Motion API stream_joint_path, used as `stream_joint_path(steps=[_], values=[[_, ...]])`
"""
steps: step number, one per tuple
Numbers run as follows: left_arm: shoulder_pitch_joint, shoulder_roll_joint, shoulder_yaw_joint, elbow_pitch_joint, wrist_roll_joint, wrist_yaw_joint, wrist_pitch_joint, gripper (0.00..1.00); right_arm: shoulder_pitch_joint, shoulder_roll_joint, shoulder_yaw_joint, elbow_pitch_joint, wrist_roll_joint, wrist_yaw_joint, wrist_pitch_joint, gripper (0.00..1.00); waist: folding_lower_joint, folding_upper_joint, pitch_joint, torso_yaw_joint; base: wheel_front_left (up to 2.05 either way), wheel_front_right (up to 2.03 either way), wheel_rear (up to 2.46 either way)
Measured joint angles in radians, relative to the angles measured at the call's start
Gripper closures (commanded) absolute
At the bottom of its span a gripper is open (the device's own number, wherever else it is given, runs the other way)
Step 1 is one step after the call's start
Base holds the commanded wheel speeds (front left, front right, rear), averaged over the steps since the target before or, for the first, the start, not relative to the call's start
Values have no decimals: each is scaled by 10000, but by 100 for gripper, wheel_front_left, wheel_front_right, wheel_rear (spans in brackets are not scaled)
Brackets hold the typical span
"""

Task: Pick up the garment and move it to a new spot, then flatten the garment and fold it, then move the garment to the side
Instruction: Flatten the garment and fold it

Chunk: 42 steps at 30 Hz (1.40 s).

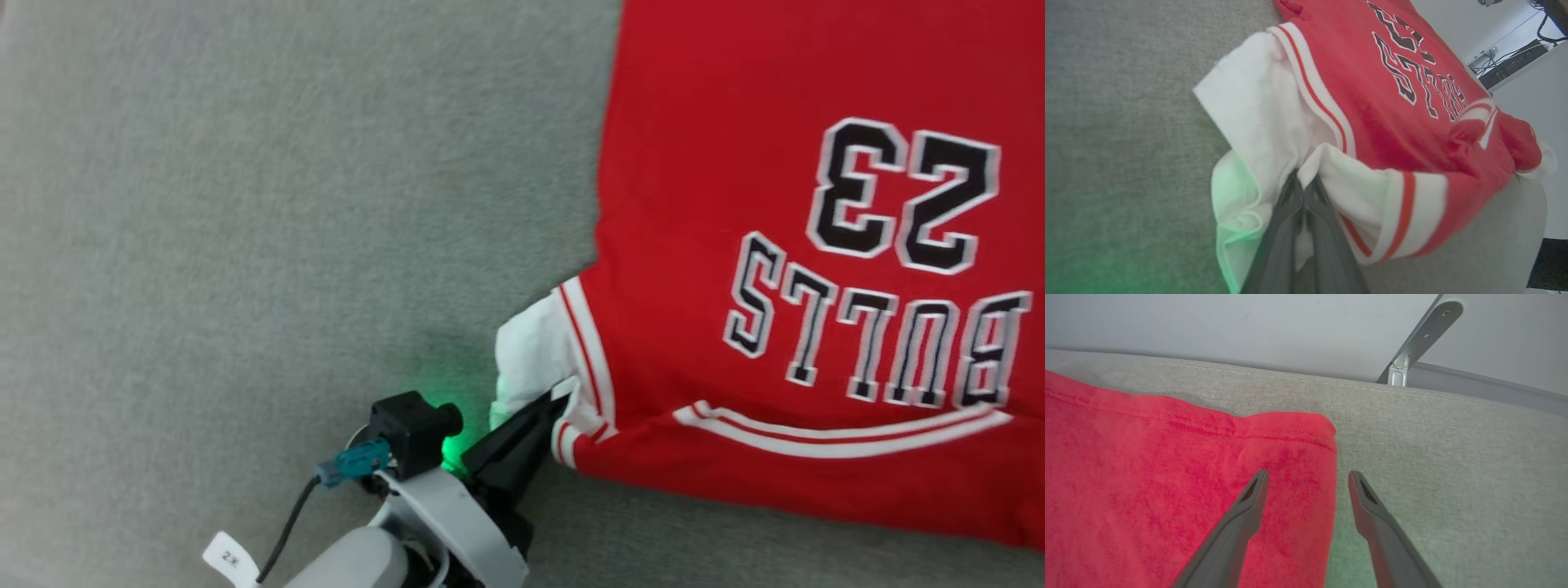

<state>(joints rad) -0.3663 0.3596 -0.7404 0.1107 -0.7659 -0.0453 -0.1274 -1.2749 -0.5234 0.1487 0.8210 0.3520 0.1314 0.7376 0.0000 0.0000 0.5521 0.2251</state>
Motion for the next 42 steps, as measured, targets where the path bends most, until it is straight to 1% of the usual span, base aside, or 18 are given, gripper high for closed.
stream_joint_path(steps=[6, 8, 12, 13, 14, 15, 16, 17, 21, 26, 30, 33, 35, 37, 42], values=[[-181, -176, -77, -94, 25, -138, -127, 100, -756, 17, -215, 1394, -878, 2, 134, 0, 0, 0, 650, 430, 0, 0, 0], [-216, -205, -88, -111, 36, -161, -153, 100, -927, 31, -249, 1615, -1055, 0, 215, 0, 0, 1, 800, 523, 0, 0, 0], [-239, -211, -86, -159, 36, -163, -199, 100, -1248, 75, -286, 1902, -1043, -12, 447, 0, 0, 0, 976, 603, 0, 0, 0], [-240, -203, -86, -169, 36, -163, -199, 100, -1274, 82, -249, 1921, -1043, -12, 464, 6, 0, 1, 987, 590, 0, 0, 0], [-240, -196, -86, -171, 36, -163, -199, 100, -1290, 96, -199, 1935, -1043, -12, 468, 45, 0, 1, 988, 574, 0, 0, 0], [-242, -194, -86, -171, 36, -163, -199, 100, -1316, 102, -157, 1967, -1043, -13, 468, 61, 0, 0, 987, 564, 0, 0, 0], [-244, -190, -88, -171, 35, -163, -199, 100, -1338, 104, -104, 1994, -1039, -13, 470, 87, 0, 0, 986, 558, 0, 0, 0], [-249, -186, -90, -171, 35, -163, -199, 100, -1357, 104, -73, 2017, -1009, -13, 468, 100, 0, 0, 989, 553, 0, 0, 0], [-268, -176, -98, -182, 17, -163, -199, 100, -1393, 186, 21, 2107, -972, -6, 364, 100, 0, 0, 995, 526, 0, 0, 0], [-271, -157, -77, -127, -81, -163, -201, 100, -1388, 311, 23, 2332, -957, -6, -25, 100, 0, 0, 879, 446, 0, 0, 0], [-276, -207, 31, 113, -207, -165, -328, 100, -1098, 495, 48, 2349, -504, -15, -535, 100, 0, 0, 642, 323, 0, 0, 0], [-300, -255, 102, 362, -272, -161, -412, 100, -468, 525, 662, 1789, 17, -17, -736, 100, 0, 0, 343, 228, 0, 0, 0], [-337, -270, 169, 518, -322, -140, -466, 100, 91, 391, 1124, 1227, 648, -15, -723, 100, 0, 0, 105, 146, 0, 0, 0], [-347, -245, 244, 662, -366, -104, -462, 100, 754, 125, 1630, 522, 1313, -12, -583, 100, 0, 0, -147, 38, 0, 0, 0], [-349, 121, 550, 1034, -500, 184, -405, 100, 2790, -1005, 2564, -1471, 2892, 2, -313, 100, 0, 0, -833, -322, 0, 0, 0]])
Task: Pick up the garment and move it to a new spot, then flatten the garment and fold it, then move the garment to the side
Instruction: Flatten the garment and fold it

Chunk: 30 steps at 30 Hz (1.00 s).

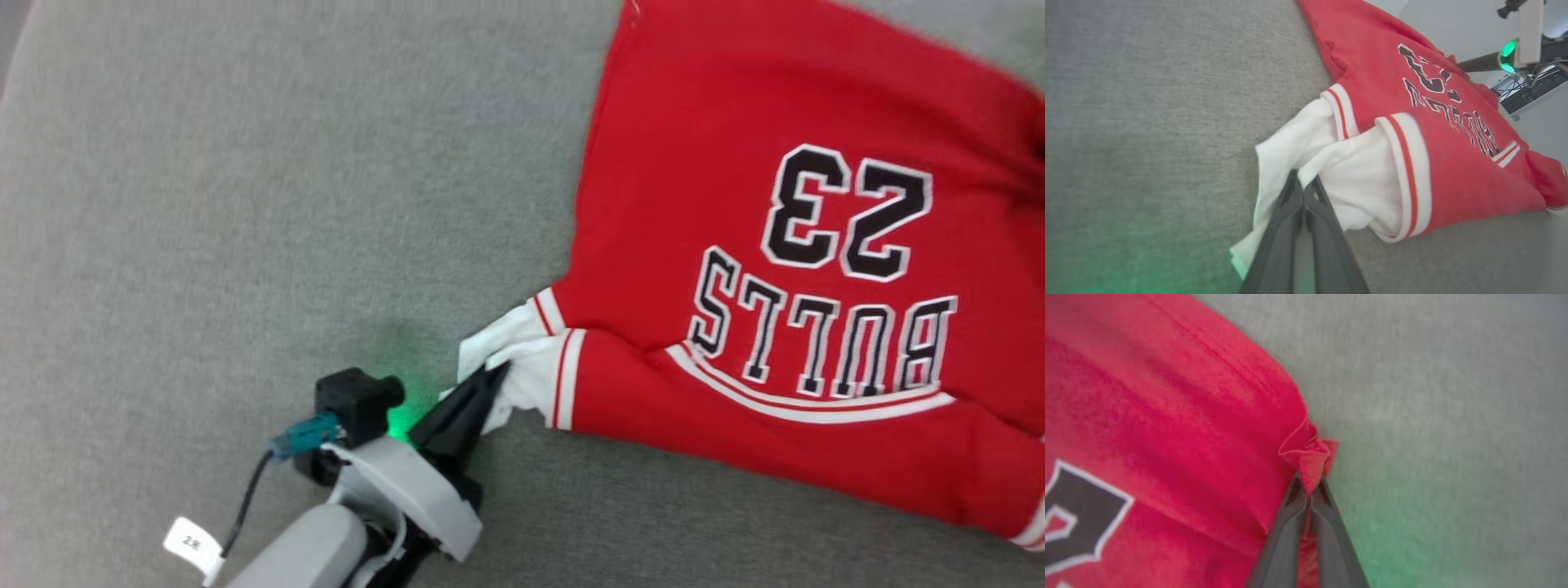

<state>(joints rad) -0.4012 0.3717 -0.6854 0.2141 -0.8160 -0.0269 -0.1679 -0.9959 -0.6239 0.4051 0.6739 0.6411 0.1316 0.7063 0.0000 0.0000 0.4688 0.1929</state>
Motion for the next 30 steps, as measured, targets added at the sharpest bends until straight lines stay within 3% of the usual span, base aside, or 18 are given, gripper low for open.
stream_joint_path(steps=[7, 12, 19, 25, 26, 27, 28, 30], values=[[306, 416, 201, 180, -174, 244, 121, 100, 3101, -1452, 324, -2673, 1684, -2, 652, 100, 0, 0, -946, -620, 0, 0, 0], [409, 562, 167, 107, -192, 334, 259, 100, 5507, -1927, -88, -4278, 2558, -2, 1114, 100, 0, 0, -1447, -1091, 0, 0, 0], [567, 644, 132, -29, -194, 441, 326, 100, 8182, -1570, -688, -6013, 2510, -8, 1400, 100, 0, 0, -1779, -1656, 0, 0, 0], [586, 686, 92, -65, -194, 479, 357, 100, 8916, -911, -980, -6629, 1900, -13, 1636, 100, -1, 0, -1824, -1887, 0, 0, 0], [586, 690, 82, -67, -194, 487, 364, 100, 8950, -859, -1037, -6690, 1703, -13, 1565, 76, 0, 0, -1824, -1905, 0, 0, 0], [584, 692, 73, -82, -194, 495, 368, 100, 8980, -855, -1049, -6847, 1528, -13, 1499, 26, 0, 0, -1821, -1916, 0, 0, 0], [581, 694, 69, -96, -194, 497, 370, 100, 8988, -821, -1143, -6962, 1580, -13, 1459, 0, 0, 0, -1819, -1922, 0, 0, 0], [565, 688, 40, -119, -192, 504, 408, 100, 8966, -700, -1563, -7244, 1860, -10, 1413, 0, 0, 0, -1806, -1912, 0, 0, 0]])
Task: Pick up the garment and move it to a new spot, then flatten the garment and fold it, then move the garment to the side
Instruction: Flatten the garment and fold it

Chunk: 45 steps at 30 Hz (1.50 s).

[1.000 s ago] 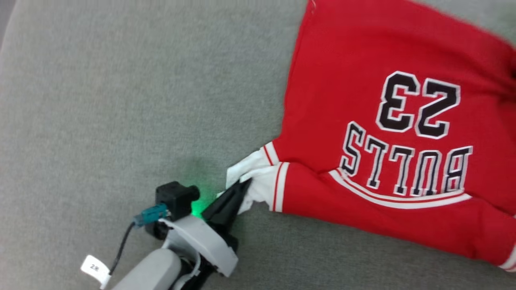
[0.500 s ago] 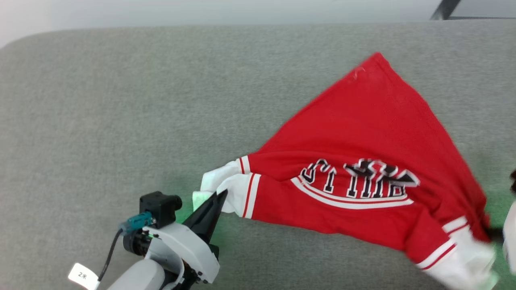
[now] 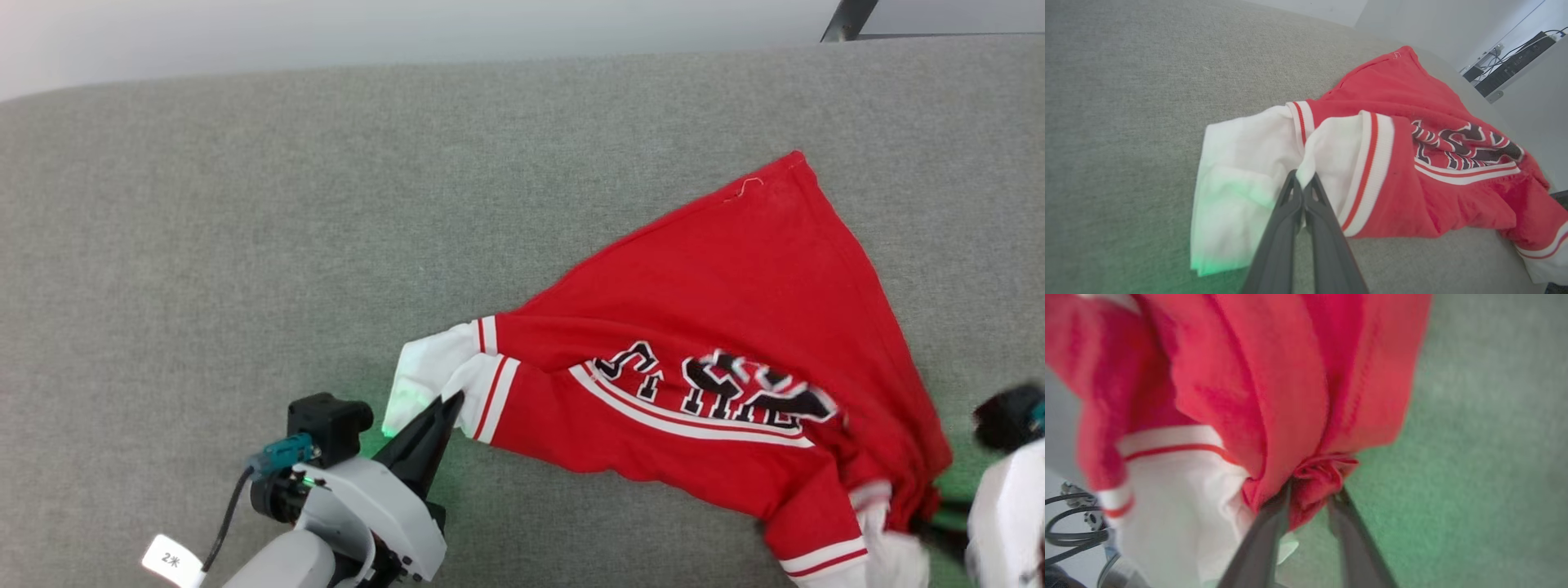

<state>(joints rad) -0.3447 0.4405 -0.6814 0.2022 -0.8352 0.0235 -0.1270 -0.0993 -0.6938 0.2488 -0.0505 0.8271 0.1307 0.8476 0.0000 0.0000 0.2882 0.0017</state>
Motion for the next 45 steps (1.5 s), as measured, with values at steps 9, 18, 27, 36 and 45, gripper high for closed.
stream_joint_path(steps=[9, 18, 27, 36, 45], values=[[-409, -111, -142, -13, 180, -17, 33, 100, -2163, -535, -1766, -1087, -347, 6, 529, 0, 0, 0, 386, 258, 0, 0, 0], [-941, -408, -305, 92, 364, -148, -56, 100, -5650, 167, -405, 872, -1906, 8, -15, 0, 0, 0, 1137, 813, 0, 0, 0], [-1563, -848, -460, 290, 499, -424, -268, 100, -7973, 263, 1730, 3676, -2201, 8, -201, 0, 0, 0, 1994, 1512, 0, 0, 0], [-1738, -1081, -514, 428, 520, -533, -476, 100, -8852, -255, 3177, 4498, -1329, 0, 25, 100, 0, 0, 2357, 1937, 0, 0, 0], [-1774, -1097, -479, 633, 399, -587, -585, 100, -9134, -111, 3530, 5237, -895, 21, -1011, 100, 0, 0, 2205, 1819, 0, 0, 0]])
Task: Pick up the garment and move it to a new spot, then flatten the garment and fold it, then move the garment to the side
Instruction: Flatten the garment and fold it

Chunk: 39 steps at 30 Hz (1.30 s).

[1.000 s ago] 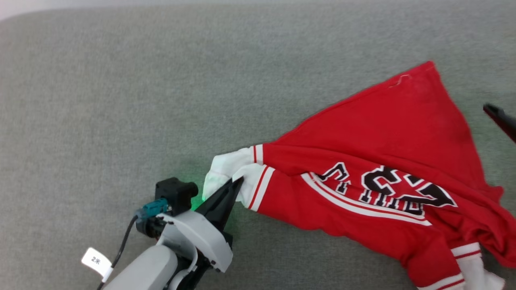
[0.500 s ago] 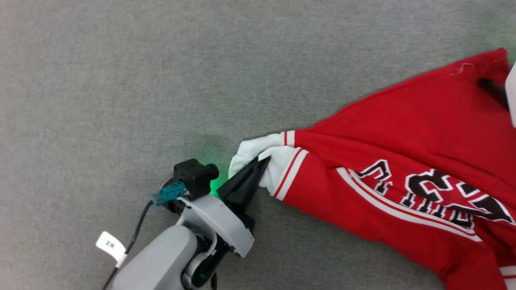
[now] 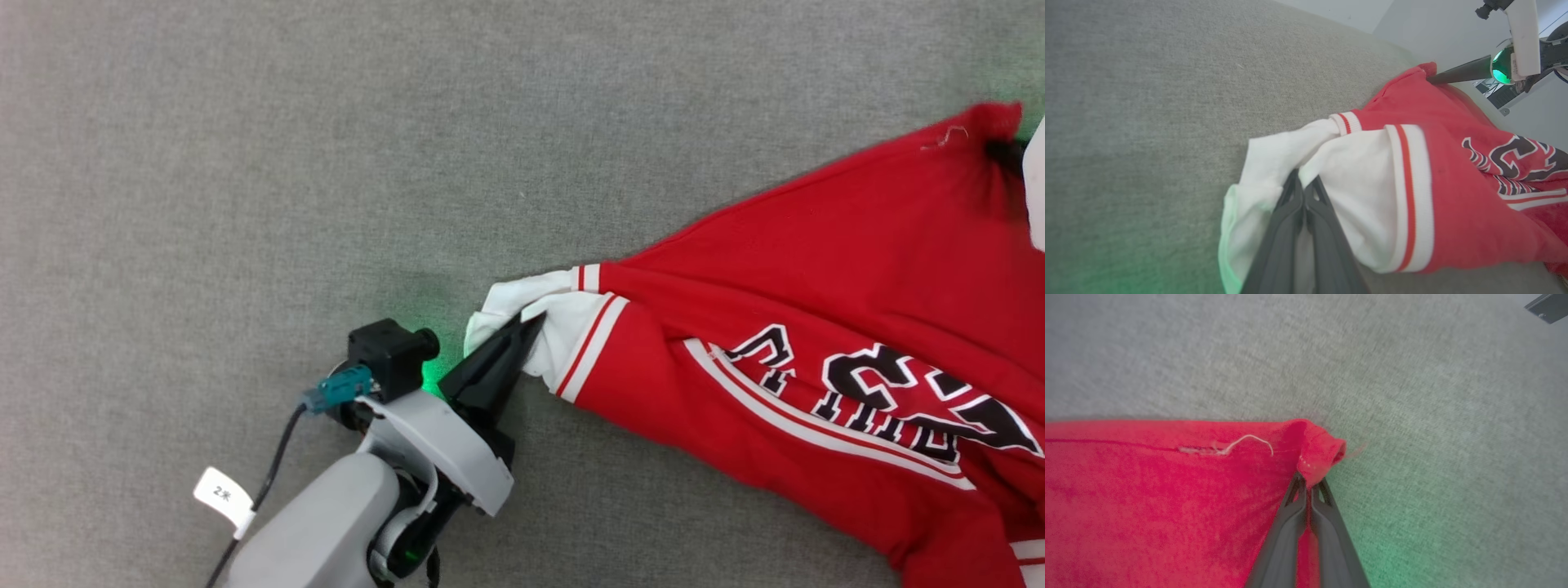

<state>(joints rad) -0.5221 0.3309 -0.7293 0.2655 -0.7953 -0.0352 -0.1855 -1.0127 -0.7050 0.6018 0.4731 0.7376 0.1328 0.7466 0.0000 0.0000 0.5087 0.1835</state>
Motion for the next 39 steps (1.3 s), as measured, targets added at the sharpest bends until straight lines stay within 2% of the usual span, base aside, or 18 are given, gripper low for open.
stream_joint_path(steps=[6, 9, 14, 18, 22, 26, 29, 31, 34, 39], values=[[-390, 332, 313, 236, -98, -104, 15, 100, -376, 861, -1246, 1446, -201, -12, -2495, 100, 0, 0, -369, -92, 0, 0, 0], [-1256, 702, 686, 343, -130, -232, 146, 100, -1083, 1281, -2040, 2334, -621, -12, -3547, 100, 0, 0, -575, -163, 0, 0, 0], [-3268, 803, 1289, 825, -447, -443, 713, 100, -2541, 1942, -3131, 3753, -1331, -12, -4957, 100, 0, 0, -780, -391, 0, 0, 0], [-5453, 552, 1952, 2232, -895, -435, 1179, 100, -3886, 2362, -3657, 4573, -1942, -12, -5816, 100, 0, 0, -755, -594, 0, 0, 0], [-7968, 226, 2265, 3931, -631, -194, 1233, 100, -5256, 2757, -3933, 5193, -2487, -12, -6393, 100, 0, 0, -567, -770, 0, 0, 0], [-10430, 138, 2694, 5465, -313, 268, 476, 100, -6766, 3164, -4385, 5735, -2874, -10, -7208, 100, 0, 0, -353, -1032, 0, 0, 0], [-11656, 19, 2947, 6334, -176, 322, -132, 100, -7406, 3392, -4646, 6247, -3147, -6, -7693, 100, 0, 0, -240, -1248, 0, 0, 0], [-12087, -88, 3131, 6815, -259, 188, -384, 100, -7574, 3526, -4681, 6564, -3277, -6, -7933, 100, 0, 0, -218, -1375, 0, 0, 0], [-12085, -320, 3181, 7476, -399, -259, -531, 100, -7545, 3647, -4610, 6930, -3342, -6, -8092, 100, 0, 0, -307, -1452, 0, 0, 0], [-11101, -610, 3170, 8088, -765, -794, -627, 100, -6689, 3716, -3919, 6934, -3264, -10, -8174, 100, 0, 0, -555, -1390, 0, 0, 0]])
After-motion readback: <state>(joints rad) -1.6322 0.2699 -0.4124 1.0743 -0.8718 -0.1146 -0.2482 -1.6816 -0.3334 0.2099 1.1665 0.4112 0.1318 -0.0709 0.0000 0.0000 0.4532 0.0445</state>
